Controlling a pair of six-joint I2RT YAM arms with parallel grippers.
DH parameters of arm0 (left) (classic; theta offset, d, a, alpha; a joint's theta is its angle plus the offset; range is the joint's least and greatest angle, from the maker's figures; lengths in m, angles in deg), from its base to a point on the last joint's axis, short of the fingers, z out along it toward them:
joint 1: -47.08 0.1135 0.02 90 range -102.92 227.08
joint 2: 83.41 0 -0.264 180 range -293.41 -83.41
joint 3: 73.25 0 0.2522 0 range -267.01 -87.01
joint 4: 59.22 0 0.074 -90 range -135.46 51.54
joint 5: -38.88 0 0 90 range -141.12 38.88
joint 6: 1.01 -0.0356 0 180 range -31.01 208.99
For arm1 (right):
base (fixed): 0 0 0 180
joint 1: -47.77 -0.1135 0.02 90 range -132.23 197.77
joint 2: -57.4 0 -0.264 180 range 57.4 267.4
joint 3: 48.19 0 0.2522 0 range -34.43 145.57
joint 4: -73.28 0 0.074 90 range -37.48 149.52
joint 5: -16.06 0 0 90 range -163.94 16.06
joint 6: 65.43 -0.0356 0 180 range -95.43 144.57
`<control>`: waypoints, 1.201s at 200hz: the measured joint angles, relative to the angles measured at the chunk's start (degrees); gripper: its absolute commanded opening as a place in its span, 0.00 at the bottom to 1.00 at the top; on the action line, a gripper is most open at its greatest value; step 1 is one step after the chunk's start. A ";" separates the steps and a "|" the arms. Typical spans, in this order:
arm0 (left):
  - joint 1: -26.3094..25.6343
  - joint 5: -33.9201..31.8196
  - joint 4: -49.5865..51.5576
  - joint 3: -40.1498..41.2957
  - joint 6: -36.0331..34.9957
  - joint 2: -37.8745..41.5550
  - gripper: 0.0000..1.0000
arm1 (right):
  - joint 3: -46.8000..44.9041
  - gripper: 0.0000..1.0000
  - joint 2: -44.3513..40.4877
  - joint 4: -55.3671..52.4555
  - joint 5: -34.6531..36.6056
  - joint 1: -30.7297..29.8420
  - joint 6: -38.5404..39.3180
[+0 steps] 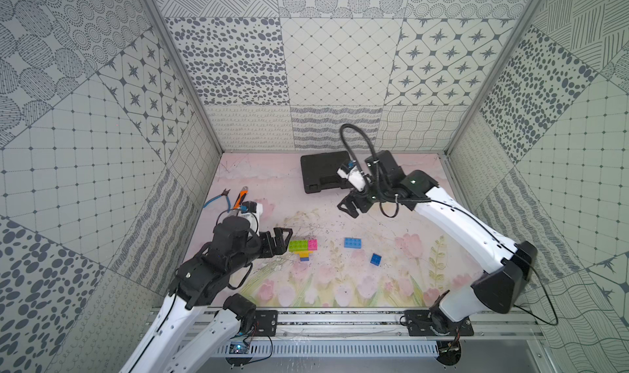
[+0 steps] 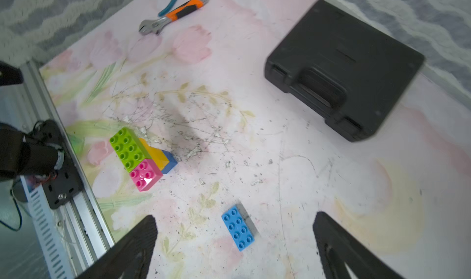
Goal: Assemble a spoon with lego
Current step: Assemble the lego brick with the lego brick, then pick up the lego brick from the center of the board.
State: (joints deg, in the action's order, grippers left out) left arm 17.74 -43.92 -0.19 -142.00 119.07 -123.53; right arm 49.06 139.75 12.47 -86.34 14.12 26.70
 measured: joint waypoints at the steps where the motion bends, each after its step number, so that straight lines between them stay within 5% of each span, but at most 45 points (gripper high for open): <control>1: -0.11 0.28 -0.13 -0.55 -0.52 -0.83 0.98 | -0.48 0.98 -0.37 0.20 -0.02 0.46 -0.48; 32: -7.06 4.90 -1.14 -15.89 -17.16 -22.12 0.98 | -16.85 0.98 -12.44 4.39 -3.63 16.15 -14.69; 77: -17.88 9.33 1.18 -32.85 -40.92 -50.53 0.97 | -26.05 0.98 -13.22 4.50 -11.15 29.29 -22.29; 125: -22.88 8.26 5.49 -45.46 -55.04 -72.78 0.90 | -27.41 0.98 -13.38 6.84 -16.74 33.77 -23.89; 240: -23.76 2.25 7.82 -46.71 -70.82 -86.55 0.84 | -28.94 0.98 -16.37 8.35 -20.17 33.73 -24.24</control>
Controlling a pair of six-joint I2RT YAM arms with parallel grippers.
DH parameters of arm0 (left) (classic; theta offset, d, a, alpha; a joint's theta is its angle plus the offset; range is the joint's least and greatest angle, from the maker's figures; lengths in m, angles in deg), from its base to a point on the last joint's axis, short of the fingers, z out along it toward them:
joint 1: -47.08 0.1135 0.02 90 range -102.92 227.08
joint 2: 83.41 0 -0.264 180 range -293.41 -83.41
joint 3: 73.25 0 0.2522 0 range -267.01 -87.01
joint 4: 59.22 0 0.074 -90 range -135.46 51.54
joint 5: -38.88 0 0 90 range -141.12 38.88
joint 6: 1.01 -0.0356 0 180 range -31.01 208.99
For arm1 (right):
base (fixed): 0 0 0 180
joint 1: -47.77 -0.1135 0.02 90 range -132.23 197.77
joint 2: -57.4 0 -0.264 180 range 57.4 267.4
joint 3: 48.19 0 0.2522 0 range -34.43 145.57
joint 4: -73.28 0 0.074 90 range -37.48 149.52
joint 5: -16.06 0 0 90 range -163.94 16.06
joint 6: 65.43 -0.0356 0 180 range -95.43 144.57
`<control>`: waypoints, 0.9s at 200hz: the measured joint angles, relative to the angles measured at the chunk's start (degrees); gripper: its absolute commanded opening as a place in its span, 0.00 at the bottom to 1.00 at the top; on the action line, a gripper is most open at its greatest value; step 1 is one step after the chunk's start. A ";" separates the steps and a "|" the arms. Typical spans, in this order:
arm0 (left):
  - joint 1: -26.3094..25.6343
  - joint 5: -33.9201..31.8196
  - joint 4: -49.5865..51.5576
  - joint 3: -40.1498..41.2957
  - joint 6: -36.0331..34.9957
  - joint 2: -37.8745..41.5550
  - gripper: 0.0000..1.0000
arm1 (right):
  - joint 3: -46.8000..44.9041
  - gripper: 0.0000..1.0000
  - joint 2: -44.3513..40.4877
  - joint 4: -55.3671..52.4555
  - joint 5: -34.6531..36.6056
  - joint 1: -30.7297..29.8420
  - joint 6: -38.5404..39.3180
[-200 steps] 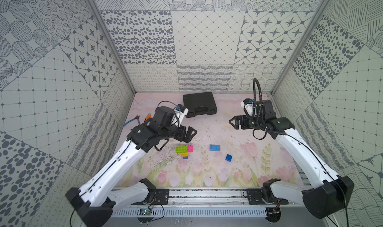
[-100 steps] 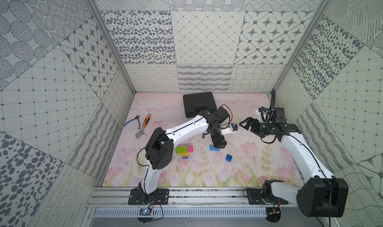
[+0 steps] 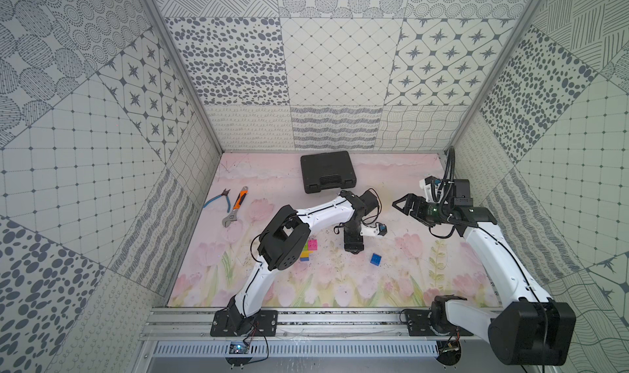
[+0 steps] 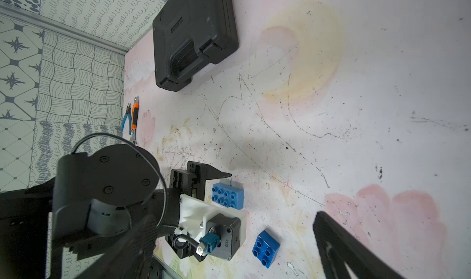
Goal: Assemble a spoon with lego
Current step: Pick up the lego brick from the center of the board.
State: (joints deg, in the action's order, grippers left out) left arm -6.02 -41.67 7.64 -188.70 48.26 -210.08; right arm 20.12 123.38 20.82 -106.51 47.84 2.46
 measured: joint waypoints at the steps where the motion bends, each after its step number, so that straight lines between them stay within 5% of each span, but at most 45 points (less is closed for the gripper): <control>1: 0.02 -0.02 -0.02 0.00 -0.11 -0.04 0.84 | -0.02 0.98 -0.02 0.00 0.00 0.00 0.00; 29: 0.26 -1.31 -0.42 -0.02 -1.64 -0.94 0.77 | -0.37 0.98 -0.50 0.37 -0.42 -0.02 0.00; 96: 0.33 -2.80 -1.40 0.20 -3.37 -1.31 0.25 | -0.90 0.98 -1.25 0.96 -0.46 -0.11 0.00; 180: -0.09 -5.75 -0.09 4.52 -1.07 10.03 0.18 | -0.92 0.98 -1.22 2.19 -0.61 -0.44 -0.02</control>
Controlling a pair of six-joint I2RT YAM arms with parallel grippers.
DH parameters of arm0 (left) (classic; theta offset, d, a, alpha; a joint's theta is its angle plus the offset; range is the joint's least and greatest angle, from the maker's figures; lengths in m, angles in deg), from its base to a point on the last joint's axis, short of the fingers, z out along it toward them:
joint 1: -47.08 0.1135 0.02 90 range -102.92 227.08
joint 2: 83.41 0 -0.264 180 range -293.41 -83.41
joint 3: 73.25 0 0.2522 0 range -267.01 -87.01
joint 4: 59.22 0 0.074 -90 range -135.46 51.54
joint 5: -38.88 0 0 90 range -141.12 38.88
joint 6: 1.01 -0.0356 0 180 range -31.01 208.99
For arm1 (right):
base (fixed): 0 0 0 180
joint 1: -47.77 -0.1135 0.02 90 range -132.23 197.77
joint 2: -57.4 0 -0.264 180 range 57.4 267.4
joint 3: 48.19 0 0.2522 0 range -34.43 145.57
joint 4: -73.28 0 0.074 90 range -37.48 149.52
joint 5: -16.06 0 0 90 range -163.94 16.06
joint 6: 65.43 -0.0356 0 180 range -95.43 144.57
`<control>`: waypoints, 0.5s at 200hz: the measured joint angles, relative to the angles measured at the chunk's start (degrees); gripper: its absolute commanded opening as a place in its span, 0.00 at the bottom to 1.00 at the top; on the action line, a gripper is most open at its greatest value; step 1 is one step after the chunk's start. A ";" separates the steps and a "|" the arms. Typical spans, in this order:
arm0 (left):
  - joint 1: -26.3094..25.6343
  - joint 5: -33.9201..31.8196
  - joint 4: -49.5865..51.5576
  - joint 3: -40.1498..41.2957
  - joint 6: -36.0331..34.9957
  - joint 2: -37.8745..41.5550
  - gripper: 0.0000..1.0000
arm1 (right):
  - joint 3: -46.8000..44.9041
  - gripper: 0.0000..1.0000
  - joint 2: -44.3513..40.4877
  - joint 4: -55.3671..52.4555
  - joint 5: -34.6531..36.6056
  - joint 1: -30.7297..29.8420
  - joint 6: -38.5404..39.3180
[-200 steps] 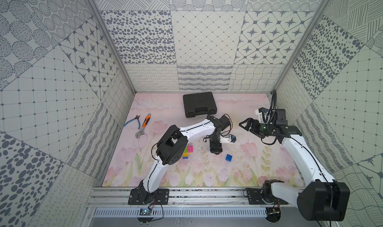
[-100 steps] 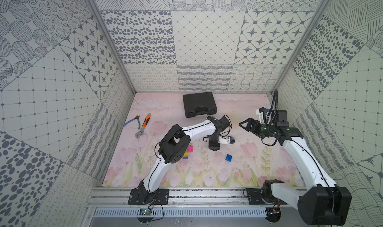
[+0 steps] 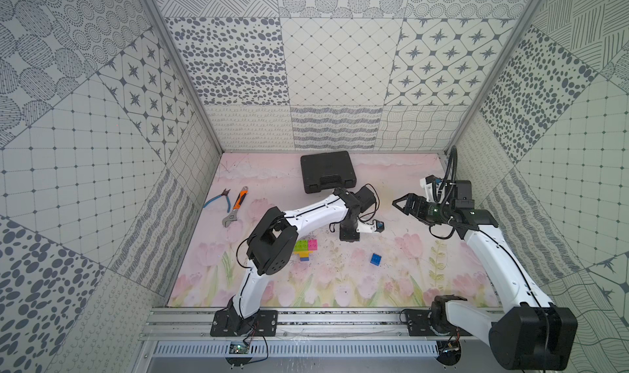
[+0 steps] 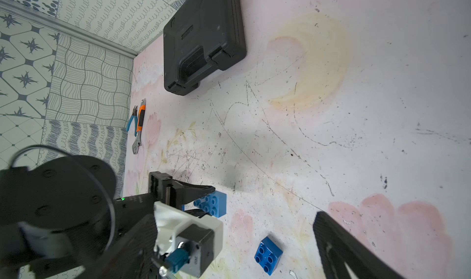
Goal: Assemble a spoon with lego
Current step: Pick up the lego brick from the center of the board.
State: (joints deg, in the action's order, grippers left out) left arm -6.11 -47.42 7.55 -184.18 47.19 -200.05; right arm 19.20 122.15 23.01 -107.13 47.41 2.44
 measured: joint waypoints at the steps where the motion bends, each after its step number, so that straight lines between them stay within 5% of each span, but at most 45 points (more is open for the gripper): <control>1: 0.00 -0.02 0.07 0.11 0.04 0.33 0.18 | 0.00 0.98 0.00 0.00 0.00 0.00 0.00; 100: 0.81 -7.54 7.89 19.82 2.45 29.77 0.15 | -0.07 0.98 1.03 0.59 -0.28 -2.54 0.04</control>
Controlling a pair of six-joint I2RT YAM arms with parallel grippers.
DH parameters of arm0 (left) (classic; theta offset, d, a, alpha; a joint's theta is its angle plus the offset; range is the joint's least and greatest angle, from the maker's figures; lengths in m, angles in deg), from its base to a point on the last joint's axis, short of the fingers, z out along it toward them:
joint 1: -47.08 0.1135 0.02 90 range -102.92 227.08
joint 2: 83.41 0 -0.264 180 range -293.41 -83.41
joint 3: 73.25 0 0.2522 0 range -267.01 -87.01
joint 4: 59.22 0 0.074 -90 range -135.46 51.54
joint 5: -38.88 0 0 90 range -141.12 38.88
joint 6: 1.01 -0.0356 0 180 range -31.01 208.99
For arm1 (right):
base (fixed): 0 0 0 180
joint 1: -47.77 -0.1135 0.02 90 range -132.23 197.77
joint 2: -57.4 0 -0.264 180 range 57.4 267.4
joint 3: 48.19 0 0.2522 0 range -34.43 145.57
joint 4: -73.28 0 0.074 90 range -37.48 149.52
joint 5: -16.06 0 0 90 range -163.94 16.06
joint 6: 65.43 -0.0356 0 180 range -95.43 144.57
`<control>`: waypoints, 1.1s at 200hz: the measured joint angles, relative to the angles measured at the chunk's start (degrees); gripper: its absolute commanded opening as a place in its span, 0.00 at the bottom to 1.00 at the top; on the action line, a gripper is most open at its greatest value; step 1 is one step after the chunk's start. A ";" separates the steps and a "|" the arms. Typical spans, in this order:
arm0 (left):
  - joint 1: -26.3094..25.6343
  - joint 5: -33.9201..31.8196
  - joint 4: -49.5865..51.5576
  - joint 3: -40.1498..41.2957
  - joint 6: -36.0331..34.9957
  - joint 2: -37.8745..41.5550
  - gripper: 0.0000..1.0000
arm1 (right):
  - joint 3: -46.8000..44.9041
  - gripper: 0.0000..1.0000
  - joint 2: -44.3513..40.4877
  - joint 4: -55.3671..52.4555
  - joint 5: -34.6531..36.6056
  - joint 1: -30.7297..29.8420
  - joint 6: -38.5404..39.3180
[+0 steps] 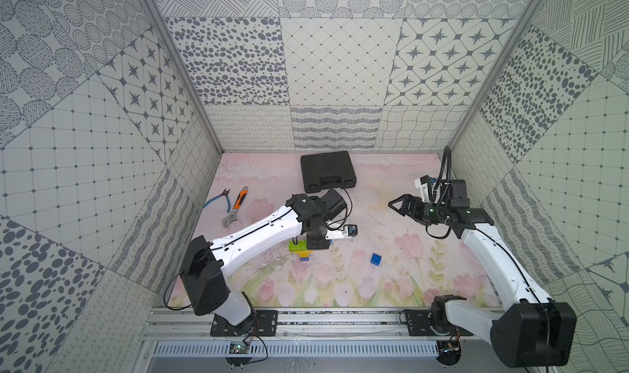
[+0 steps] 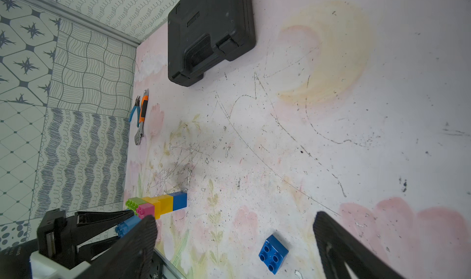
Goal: Assemble a spoon with lego
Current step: Pick up the lego brick from the center of the board, then assemble the lego brick with the lego brick.
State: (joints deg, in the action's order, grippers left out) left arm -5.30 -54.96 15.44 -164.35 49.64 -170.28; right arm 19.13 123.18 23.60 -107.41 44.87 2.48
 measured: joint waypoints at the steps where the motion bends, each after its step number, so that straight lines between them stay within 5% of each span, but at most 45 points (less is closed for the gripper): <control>1: 0.00 0.00 0.00 0.00 0.00 0.00 0.15 | 0.00 0.98 0.00 -0.02 0.00 0.00 0.00; 118: 4.09 -4.76 2.62 10.21 0.46 9.94 0.11 | 0.00 0.98 0.00 0.04 0.04 -1.55 0.48; 220: 5.92 -4.83 0.04 8.48 0.17 6.75 0.12 | 0.00 0.98 0.00 -0.04 0.31 -2.14 1.51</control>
State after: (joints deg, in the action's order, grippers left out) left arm 0.62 -59.79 15.49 -155.87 49.81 -163.53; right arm 19.13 123.18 23.55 -107.10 42.73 3.99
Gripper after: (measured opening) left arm 0.333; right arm 0.981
